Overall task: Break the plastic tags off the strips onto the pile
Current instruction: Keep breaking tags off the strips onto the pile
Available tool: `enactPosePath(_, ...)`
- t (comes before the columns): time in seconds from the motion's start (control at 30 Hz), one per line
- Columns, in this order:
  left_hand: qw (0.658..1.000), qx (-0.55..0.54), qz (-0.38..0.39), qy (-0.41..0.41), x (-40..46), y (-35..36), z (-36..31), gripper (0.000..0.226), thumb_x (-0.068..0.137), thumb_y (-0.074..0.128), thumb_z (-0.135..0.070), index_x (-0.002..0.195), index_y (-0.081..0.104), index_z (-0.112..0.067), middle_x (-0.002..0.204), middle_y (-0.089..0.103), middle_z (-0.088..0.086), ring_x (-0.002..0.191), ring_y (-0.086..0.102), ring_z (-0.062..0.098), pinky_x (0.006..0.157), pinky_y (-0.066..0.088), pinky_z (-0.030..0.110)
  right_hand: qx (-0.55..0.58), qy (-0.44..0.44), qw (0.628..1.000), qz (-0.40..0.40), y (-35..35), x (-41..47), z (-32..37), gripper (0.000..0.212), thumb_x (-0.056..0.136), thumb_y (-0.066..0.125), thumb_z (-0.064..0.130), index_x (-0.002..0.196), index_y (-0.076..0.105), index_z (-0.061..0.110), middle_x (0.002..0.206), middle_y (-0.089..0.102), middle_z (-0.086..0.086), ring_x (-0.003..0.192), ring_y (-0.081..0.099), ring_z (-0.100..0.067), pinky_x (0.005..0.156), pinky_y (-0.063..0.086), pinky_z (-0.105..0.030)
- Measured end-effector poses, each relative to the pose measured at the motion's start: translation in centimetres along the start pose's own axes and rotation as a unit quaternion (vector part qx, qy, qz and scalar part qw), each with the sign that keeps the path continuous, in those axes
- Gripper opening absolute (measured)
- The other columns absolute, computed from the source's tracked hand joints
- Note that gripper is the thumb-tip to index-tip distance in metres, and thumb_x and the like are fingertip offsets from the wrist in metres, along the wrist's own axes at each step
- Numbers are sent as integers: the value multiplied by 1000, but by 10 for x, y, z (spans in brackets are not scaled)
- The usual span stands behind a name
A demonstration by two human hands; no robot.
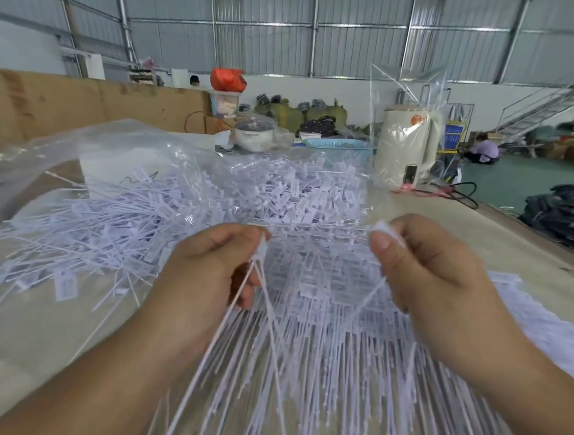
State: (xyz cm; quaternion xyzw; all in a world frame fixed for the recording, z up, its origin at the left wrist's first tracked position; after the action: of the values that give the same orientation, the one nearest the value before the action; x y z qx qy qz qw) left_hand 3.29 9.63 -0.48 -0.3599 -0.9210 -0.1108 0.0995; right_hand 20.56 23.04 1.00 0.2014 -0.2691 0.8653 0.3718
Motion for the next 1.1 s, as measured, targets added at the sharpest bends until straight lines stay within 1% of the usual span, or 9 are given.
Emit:
enactPosePath(0.07, 995, 79, 49, 40, -4, 7, 0, 16, 90, 61, -30, 87, 76, -34, 47, 56, -2, 37, 49, 11, 38, 40, 19, -38, -21, 993, 109, 9, -5, -3, 24, 86, 50, 57, 103, 50, 40, 50, 43, 10, 41, 33, -3, 41, 30, -21)
enactPosePath(0.13, 985, 100, 127, 61, -13, 18, 2, 12, 86, 64, -37, 91, 75, -38, 49, 58, 0, 38, 52, 11, 40, 42, 21, -107, -61, 976, 180, 18, -9, -4, 43, 90, 47, 54, 129, 37, 39, 58, 55, 20, 46, 47, 0, 48, 36, -13)
enactPosePath(0.2, 981, 74, 169, 50, -19, 28, 4, 10, 86, 66, -35, 88, 76, -34, 58, 61, 12, 40, 53, 14, 40, 43, 23, -153, -73, 962, 212, 22, -10, -5, 60, 92, 45, 54, 143, 24, 32, 80, 66, 19, 69, 62, -2, 66, 50, -23)
enactPosePath(0.27, 981, 51, 185, 29, -22, 31, 5, 21, 81, 56, -30, 85, 76, -29, 62, 61, 16, 43, 53, 18, 43, 44, 25, -184, -67, 954, 227, 22, -10, -4, 70, 89, 40, 59, 149, 13, 34, 93, 68, 13, 82, 64, -4, 75, 52, -33)
enactPosePath(0.43, 966, 86, 240, 43, -22, 29, 7, 14, 81, 63, -30, 91, 71, -27, 60, 64, -1, 52, 56, 17, 50, 48, 28, -239, -77, 938, 239, 22, -11, 1, 71, 92, 40, 57, 151, 6, 37, 67, 58, 28, 59, 54, 9, 57, 40, -14)
enactPosePath(0.53, 973, 75, 217, 37, -16, 26, 9, 8, 84, 72, -28, 90, 73, -23, 61, 64, 10, 46, 54, 20, 45, 46, 25, -242, -60, 939, 236, 18, -8, 4, 60, 90, 45, 60, 142, 26, 38, 64, 56, 21, 55, 53, 3, 50, 35, -17)
enactPosePath(0.6, 982, 72, 170, 42, -11, 21, 7, 12, 78, 68, -28, 88, 74, -26, 60, 64, 6, 43, 54, 16, 42, 45, 24, -253, -38, 937, 238, 9, -7, 8, 46, 83, 40, 71, 114, 46, 38, 59, 55, 15, 48, 50, -3, 48, 35, -22)
enactPosePath(0.77, 996, 23, 71, 45, 4, 3, -3, 18, 74, 63, -24, 83, 78, -29, 51, 58, 6, 37, 50, 15, 39, 43, 24, -288, 38, 930, 226, -15, -3, 11, 55, 74, 39, 77, 65, 42, 23, 51, 44, 10, 41, 36, -8, 50, 33, -32)
enactPosePath(1.1, 987, 122, 49, 87, -5, 7, 0, 28, 95, 58, -14, 86, 72, -36, 54, 62, -1, 43, 54, 14, 45, 45, 27, -361, -43, 915, 173, -6, -3, 9, 27, 93, 44, 51, 76, 45, 30, 62, 48, 8, 55, 48, -7, 55, 45, -34)
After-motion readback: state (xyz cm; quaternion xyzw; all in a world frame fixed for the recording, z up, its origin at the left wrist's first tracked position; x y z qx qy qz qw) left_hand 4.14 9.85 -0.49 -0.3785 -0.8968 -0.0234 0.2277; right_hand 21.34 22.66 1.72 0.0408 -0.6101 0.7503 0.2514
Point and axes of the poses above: each hand's wrist, its own x-axis towards the middle knuckle, its own y-axis out of the palm, z = x × y, the point moved 1 cm from there along x, towards the middle knuckle
